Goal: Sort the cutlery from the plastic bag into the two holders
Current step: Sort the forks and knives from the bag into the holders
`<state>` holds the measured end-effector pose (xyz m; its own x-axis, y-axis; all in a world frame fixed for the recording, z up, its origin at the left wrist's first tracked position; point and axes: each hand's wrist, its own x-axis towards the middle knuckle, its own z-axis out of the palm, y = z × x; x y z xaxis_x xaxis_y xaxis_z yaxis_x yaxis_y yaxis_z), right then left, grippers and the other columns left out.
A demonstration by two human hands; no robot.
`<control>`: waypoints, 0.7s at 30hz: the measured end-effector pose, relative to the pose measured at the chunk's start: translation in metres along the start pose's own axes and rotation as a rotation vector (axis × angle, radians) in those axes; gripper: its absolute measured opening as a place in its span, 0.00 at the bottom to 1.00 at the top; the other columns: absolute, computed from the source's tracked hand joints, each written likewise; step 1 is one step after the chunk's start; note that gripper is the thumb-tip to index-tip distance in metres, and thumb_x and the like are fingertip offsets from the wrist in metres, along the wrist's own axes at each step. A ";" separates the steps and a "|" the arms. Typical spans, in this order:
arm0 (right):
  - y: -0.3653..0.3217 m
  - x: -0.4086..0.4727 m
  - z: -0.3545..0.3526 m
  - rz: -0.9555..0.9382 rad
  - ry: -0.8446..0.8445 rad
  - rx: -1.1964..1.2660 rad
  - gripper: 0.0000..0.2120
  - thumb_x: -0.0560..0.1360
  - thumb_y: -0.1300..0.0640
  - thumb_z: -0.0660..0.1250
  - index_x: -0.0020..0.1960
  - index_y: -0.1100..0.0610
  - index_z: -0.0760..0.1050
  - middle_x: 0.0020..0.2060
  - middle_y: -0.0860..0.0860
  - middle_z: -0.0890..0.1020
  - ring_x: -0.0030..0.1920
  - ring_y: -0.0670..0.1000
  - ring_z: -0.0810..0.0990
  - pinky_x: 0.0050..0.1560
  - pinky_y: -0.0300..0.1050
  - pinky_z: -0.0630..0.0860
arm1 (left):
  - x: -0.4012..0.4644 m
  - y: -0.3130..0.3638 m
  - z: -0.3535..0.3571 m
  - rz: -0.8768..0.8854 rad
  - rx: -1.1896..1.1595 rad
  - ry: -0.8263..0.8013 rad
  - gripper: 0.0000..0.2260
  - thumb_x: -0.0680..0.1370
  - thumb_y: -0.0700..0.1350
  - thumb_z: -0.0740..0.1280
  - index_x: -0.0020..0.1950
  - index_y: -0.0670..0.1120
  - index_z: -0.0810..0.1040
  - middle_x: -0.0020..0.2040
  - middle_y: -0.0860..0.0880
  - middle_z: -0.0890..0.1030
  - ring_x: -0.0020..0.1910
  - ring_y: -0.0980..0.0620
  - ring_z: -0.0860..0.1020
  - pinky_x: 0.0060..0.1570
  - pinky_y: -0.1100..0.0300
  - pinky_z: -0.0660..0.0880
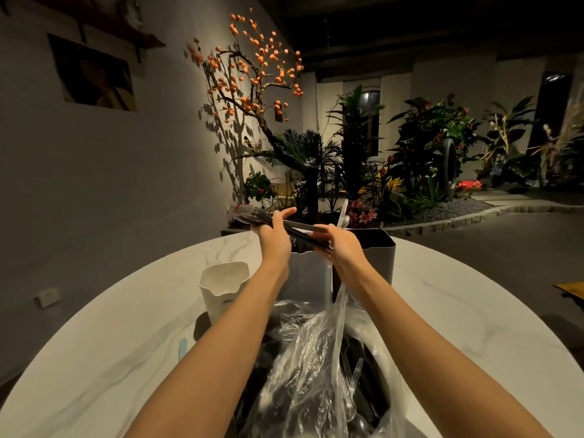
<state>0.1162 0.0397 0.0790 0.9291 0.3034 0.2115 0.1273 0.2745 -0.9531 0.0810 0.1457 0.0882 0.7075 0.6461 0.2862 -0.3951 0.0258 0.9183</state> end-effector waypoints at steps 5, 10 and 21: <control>0.012 0.002 0.006 -0.055 0.161 -0.064 0.13 0.80 0.59 0.56 0.48 0.57 0.80 0.51 0.57 0.82 0.54 0.53 0.80 0.55 0.51 0.79 | 0.005 -0.004 0.014 0.075 0.100 0.102 0.19 0.81 0.55 0.52 0.54 0.54 0.83 0.65 0.42 0.70 0.60 0.43 0.73 0.63 0.46 0.73; 0.018 -0.003 0.003 -0.130 0.161 -0.155 0.13 0.82 0.58 0.55 0.52 0.59 0.78 0.56 0.62 0.79 0.44 0.43 0.78 0.54 0.52 0.80 | 0.015 -0.014 0.010 0.089 0.136 0.133 0.17 0.83 0.52 0.53 0.63 0.45 0.73 0.62 0.45 0.74 0.62 0.44 0.73 0.63 0.50 0.72; 0.019 -0.006 0.003 -0.111 0.168 -0.239 0.20 0.83 0.58 0.53 0.61 0.75 0.71 0.59 0.71 0.74 0.61 0.64 0.74 0.47 0.46 0.80 | 0.013 -0.022 0.003 0.123 0.750 0.142 0.16 0.82 0.53 0.57 0.57 0.43 0.77 0.50 0.48 0.70 0.64 0.46 0.62 0.62 0.52 0.53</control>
<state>0.1124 0.0458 0.0604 0.9467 0.1229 0.2978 0.2912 0.0693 -0.9542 0.1010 0.1511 0.0729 0.5827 0.7037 0.4065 0.0725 -0.5433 0.8364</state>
